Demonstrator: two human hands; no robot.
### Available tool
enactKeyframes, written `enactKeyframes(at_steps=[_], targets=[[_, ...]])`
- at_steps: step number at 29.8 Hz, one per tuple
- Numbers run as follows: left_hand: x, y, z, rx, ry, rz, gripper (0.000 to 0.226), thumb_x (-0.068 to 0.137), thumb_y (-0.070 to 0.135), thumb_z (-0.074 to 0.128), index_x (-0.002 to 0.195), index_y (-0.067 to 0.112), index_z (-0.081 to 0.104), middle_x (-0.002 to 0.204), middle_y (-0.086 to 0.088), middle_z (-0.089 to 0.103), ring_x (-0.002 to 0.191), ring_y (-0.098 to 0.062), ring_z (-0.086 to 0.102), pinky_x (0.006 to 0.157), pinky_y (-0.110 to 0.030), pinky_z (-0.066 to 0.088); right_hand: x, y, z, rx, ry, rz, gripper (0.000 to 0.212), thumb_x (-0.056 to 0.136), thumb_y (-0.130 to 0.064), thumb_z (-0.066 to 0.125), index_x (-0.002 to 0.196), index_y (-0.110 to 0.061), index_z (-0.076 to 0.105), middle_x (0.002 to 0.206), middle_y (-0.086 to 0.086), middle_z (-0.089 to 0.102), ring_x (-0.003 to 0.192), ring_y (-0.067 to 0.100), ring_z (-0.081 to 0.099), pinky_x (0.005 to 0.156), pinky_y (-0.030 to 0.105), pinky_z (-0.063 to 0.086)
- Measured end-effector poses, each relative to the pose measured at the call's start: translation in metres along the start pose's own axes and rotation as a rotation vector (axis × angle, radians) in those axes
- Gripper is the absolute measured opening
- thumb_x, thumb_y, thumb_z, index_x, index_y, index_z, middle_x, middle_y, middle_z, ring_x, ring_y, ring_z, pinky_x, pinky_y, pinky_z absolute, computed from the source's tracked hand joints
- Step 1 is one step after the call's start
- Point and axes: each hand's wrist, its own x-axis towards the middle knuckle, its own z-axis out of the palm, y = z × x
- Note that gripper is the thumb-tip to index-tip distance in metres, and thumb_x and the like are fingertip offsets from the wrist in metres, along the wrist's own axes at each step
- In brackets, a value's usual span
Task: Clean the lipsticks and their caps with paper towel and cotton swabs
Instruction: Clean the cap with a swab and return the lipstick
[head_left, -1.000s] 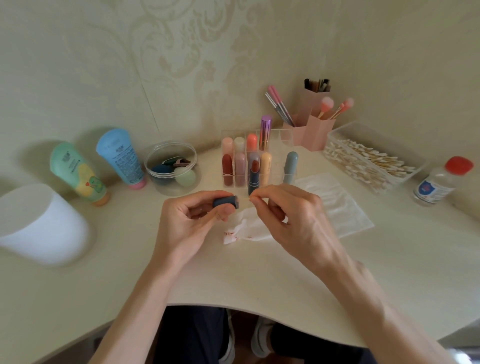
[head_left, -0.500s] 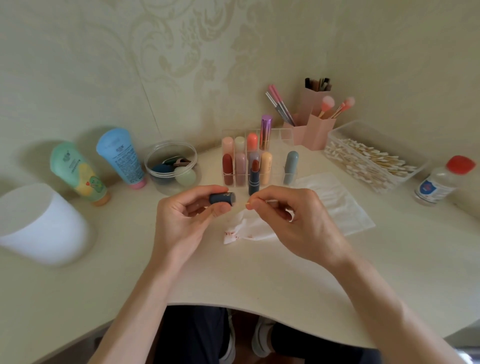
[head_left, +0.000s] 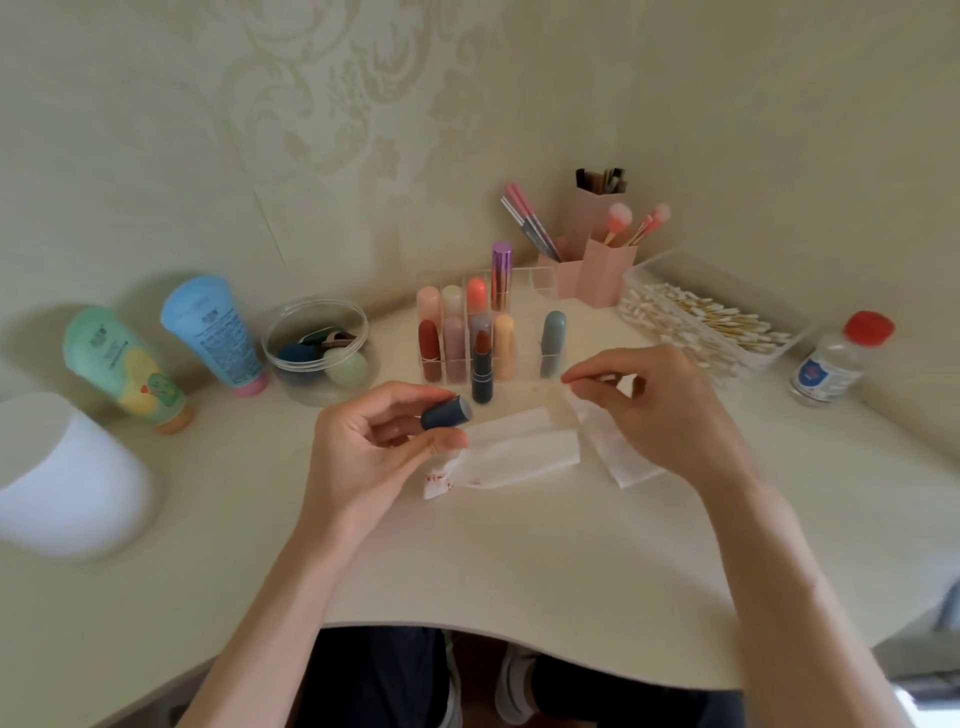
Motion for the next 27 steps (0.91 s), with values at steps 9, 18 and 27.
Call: enactKeyframes(at_steps=[9,18,27], targets=[[0.006,0.004,0.024,0.053,-0.05,0.066,0.029,0.072,0.018,0.086,0.099,0.019,0.077,0.096,0.001,0.079,0.09,-0.021,0.074,0.08,-0.023,0.058,0.004,0.039,-0.019,-0.213,0.117,0.171,0.019,0.093,-0.013,0.075,0.097,-0.03,0.082,0.089,-0.017,0.074,0.08,-0.004,0.059,0.072,0.006,0.04],[0.004,0.0,0.013,-0.033,0.026,0.05,0.023,0.086,0.019,0.073,0.106,0.012,0.067,0.096,-0.009,0.076,0.074,-0.026,0.073,0.077,-0.024,0.058,0.004,0.038,-0.013,-0.328,0.137,0.155,0.016,0.093,-0.024,0.076,0.107,-0.03,0.08,0.096,-0.008,0.07,0.098,0.017,0.061,0.08,0.031,0.046],[0.0,-0.003,0.001,-0.114,-0.087,0.009,0.019,0.1,0.023,0.054,0.108,0.006,0.055,0.096,-0.015,0.076,0.075,-0.026,0.07,0.062,-0.018,0.049,0.006,-0.025,0.034,-0.015,-0.111,0.084,0.024,0.09,-0.043,0.08,0.112,-0.034,0.077,0.102,-0.023,0.072,0.095,-0.002,0.065,0.071,0.013,0.042]])
